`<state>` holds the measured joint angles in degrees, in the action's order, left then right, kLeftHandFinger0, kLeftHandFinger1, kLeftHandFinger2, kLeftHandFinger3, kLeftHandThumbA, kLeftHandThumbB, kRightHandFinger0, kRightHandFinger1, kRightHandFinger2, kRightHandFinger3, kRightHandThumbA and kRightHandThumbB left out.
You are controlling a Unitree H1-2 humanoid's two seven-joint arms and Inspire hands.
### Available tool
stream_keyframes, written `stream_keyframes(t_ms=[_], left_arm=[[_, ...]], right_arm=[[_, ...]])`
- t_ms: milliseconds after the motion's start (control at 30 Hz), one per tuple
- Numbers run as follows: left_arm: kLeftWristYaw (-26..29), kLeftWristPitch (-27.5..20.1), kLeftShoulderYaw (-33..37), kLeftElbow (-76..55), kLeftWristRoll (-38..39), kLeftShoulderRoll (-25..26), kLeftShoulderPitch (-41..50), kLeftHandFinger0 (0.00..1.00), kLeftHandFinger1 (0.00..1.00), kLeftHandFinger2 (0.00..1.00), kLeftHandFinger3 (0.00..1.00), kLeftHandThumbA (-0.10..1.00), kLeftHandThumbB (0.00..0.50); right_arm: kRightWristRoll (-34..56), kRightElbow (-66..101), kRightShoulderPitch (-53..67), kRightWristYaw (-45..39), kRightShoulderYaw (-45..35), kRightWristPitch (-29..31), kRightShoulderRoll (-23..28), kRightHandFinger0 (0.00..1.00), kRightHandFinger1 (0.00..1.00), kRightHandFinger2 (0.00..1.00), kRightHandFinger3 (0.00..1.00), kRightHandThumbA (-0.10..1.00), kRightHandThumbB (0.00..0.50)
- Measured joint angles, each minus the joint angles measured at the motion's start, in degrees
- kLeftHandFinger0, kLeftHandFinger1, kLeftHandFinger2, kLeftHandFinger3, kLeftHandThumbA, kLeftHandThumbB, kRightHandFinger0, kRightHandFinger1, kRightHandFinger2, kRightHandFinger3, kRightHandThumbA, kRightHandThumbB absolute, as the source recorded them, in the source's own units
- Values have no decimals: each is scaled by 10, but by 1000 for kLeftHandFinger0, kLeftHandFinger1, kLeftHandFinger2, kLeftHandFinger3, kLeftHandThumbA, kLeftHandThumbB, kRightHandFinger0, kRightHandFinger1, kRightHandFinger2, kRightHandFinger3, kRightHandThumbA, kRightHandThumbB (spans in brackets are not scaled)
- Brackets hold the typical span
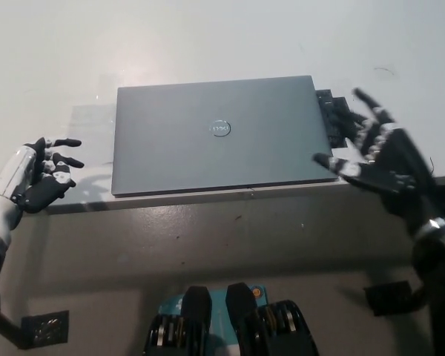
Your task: The robot uses its right hand to push down on the lid of a laptop kept in the middle of the desk to close it
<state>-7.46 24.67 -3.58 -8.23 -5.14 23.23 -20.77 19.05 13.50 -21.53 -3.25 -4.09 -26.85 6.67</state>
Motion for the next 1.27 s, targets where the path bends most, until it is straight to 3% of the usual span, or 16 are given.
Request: stream_keyframes(t_ms=[100, 233, 300, 333, 533, 567, 700, 1133, 1267], left_arm=[[0, 0, 0, 1, 0, 0, 1, 325, 394, 529, 690, -79, 3], [0, 0, -1, 2, 0, 0, 4, 328, 393, 523, 675, -99, 4], [0, 0, -2, 2, 0, 0, 7, 341, 399, 523, 674, -100, 7], [0, 0, -3, 2, 0, 0, 7, 340, 398, 523, 675, -100, 5], [0, -2, -6, 2, 0, 0, 9, 350, 409, 542, 686, -100, 5], [0, -2, -7, 2, 0, 0, 10, 351, 411, 541, 685, -100, 6], [0, -5, -7, 2, 0, 0, 11, 338, 401, 525, 669, -94, 8], [0, -8, -7, 3, 1, 0, 14, 330, 394, 523, 663, -90, 18], [1, -7, -7, 3, 1, -2, 14, 323, 392, 522, 664, -100, 15]], right_arm=[[32, 41, 32, 19, -4, -1, 27, 1000, 925, 898, 1000, 1000, 303], [75, 83, 78, 38, -24, -3, 59, 986, 904, 890, 1000, 1000, 321], [98, 101, 105, 50, -51, -4, 66, 989, 893, 870, 1000, 1000, 314], [108, 108, 118, 55, -68, -4, 67, 992, 890, 868, 1000, 1000, 279], [118, 95, 182, 69, -130, 1, 51, 1000, 919, 882, 1000, 1000, 268], [115, 86, 188, 69, -132, 4, 46, 1000, 921, 893, 1000, 1000, 257], [102, 41, 204, 68, -131, 21, 32, 1000, 907, 883, 1000, 1000, 292], [78, -8, 201, 67, -131, 59, 16, 973, 902, 863, 1000, 1000, 247], [72, -13, 201, 67, -131, 64, 16, 975, 903, 862, 1000, 1000, 264]])
